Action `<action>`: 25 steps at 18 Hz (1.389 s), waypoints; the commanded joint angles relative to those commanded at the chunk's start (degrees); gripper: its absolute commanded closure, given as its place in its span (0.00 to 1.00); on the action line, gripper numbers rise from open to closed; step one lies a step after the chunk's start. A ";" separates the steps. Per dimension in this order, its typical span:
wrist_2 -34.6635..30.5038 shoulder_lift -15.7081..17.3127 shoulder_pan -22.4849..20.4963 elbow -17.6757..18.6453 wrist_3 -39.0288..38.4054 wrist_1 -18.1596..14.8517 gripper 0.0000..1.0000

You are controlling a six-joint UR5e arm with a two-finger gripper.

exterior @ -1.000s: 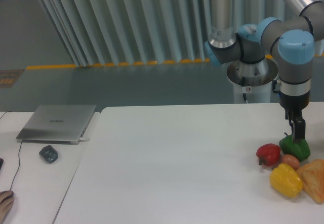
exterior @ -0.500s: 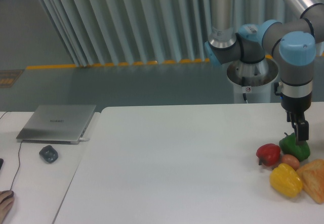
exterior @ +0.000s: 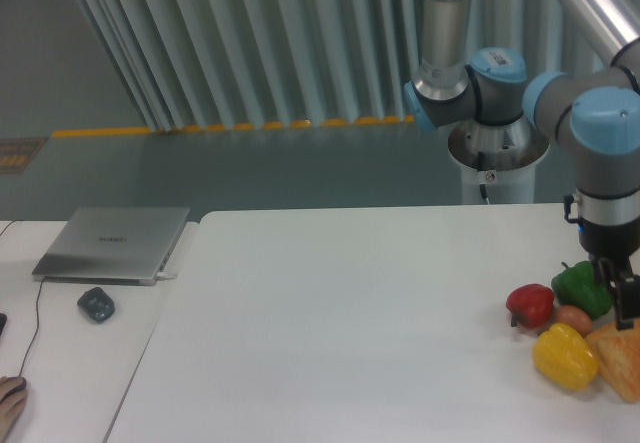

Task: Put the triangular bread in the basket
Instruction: 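Lower the open gripper onto the triangular bread and close on it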

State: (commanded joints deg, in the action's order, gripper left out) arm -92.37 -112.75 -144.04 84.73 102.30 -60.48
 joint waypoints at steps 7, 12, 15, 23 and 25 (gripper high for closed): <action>-0.09 -1.59 -1.41 0.70 -0.96 0.54 0.00; -0.44 -3.26 -1.59 2.02 -4.22 0.37 0.00; -0.53 -4.05 -1.59 2.37 -4.39 0.45 0.00; -0.79 -4.14 -1.33 4.22 -6.50 0.37 0.00; -0.88 -4.14 -1.33 4.31 -6.50 0.54 0.04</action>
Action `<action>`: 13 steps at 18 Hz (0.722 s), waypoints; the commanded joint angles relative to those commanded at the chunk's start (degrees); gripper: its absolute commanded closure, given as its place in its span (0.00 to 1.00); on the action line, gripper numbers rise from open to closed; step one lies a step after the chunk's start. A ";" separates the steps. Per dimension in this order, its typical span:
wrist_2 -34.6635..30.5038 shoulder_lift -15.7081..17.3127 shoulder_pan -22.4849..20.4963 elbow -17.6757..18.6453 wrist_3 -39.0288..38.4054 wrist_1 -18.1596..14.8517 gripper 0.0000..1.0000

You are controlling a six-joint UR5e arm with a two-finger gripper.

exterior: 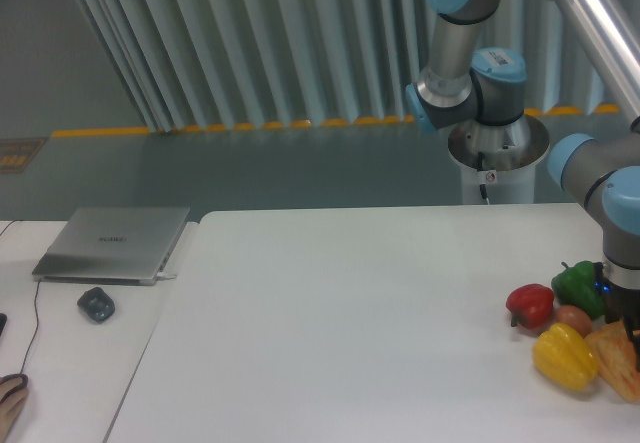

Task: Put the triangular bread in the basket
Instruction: 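Lower the open gripper onto the triangular bread and close on it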

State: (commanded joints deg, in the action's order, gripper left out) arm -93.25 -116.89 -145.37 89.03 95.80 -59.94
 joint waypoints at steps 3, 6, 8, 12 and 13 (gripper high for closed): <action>0.09 0.00 0.00 0.00 0.00 0.18 0.24; 0.09 0.09 0.00 -0.26 -0.09 0.18 0.38; 0.09 0.17 -0.09 -0.35 -0.18 0.18 0.60; -0.09 0.35 -0.09 -0.26 -0.44 0.09 1.00; -0.09 0.44 -0.09 -0.26 -0.79 0.00 1.00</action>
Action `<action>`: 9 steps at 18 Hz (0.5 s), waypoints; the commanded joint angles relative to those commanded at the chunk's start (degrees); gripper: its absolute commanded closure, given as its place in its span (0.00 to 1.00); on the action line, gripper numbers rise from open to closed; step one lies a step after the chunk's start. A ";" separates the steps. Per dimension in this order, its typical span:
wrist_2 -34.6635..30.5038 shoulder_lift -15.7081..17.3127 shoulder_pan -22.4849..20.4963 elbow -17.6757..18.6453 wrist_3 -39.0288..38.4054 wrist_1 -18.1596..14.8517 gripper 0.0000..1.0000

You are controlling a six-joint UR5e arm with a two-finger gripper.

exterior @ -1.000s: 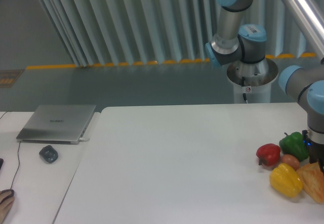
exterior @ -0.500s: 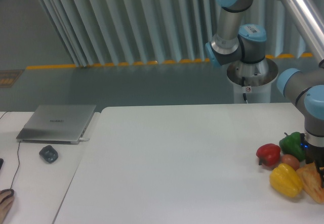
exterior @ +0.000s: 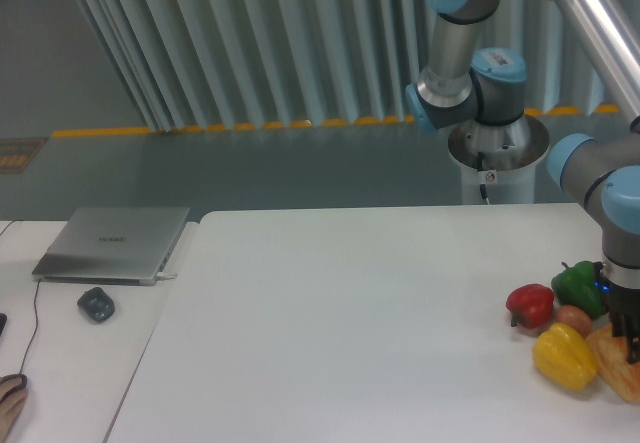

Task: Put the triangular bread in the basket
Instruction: 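Lower the open gripper onto the triangular bread and close on it, then lift the gripped bread and carry it away from the peppers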

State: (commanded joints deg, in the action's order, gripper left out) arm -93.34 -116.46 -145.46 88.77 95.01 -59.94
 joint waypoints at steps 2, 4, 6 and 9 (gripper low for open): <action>0.00 0.00 0.00 -0.26 -0.35 0.00 1.00; 0.09 0.18 0.00 -0.79 -0.36 0.00 1.00; 0.09 0.88 -0.17 -1.58 -0.88 -0.18 1.00; 0.44 3.42 -1.93 -2.81 -0.19 -2.71 1.00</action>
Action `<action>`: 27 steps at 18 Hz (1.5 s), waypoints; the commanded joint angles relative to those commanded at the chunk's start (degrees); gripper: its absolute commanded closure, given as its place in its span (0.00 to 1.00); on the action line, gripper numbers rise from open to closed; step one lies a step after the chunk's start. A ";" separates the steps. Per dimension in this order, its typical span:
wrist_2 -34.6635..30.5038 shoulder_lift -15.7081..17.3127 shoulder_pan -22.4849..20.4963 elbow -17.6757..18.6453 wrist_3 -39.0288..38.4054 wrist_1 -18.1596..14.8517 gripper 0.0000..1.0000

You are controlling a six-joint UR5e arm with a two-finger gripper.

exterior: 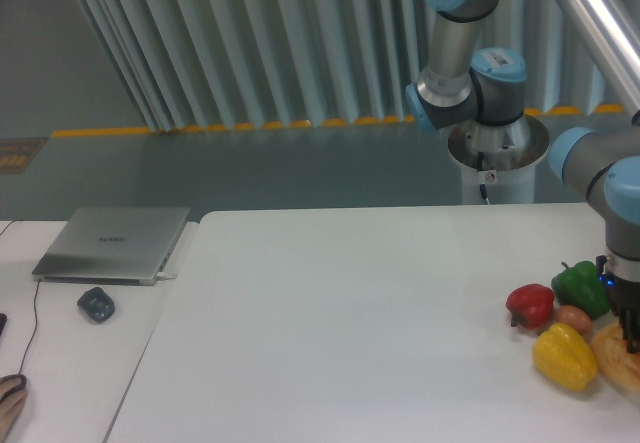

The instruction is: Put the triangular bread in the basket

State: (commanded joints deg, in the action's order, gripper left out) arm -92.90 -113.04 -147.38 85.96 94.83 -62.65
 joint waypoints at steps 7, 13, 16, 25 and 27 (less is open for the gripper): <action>0.35 5.20 -6.50 -5.18 8.25 -12.66 1.00; 0.35 5.37 -13.88 -5.37 23.09 -13.81 1.00; 0.62 5.20 -17.40 -5.01 29.78 -13.55 1.00; 2.73 2.83 -25.76 -4.66 51.13 -9.16 0.42; 3.86 2.56 -26.11 -4.66 54.59 -8.98 0.00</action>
State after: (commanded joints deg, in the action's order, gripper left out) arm -89.04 -110.48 -173.50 81.30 149.41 -71.63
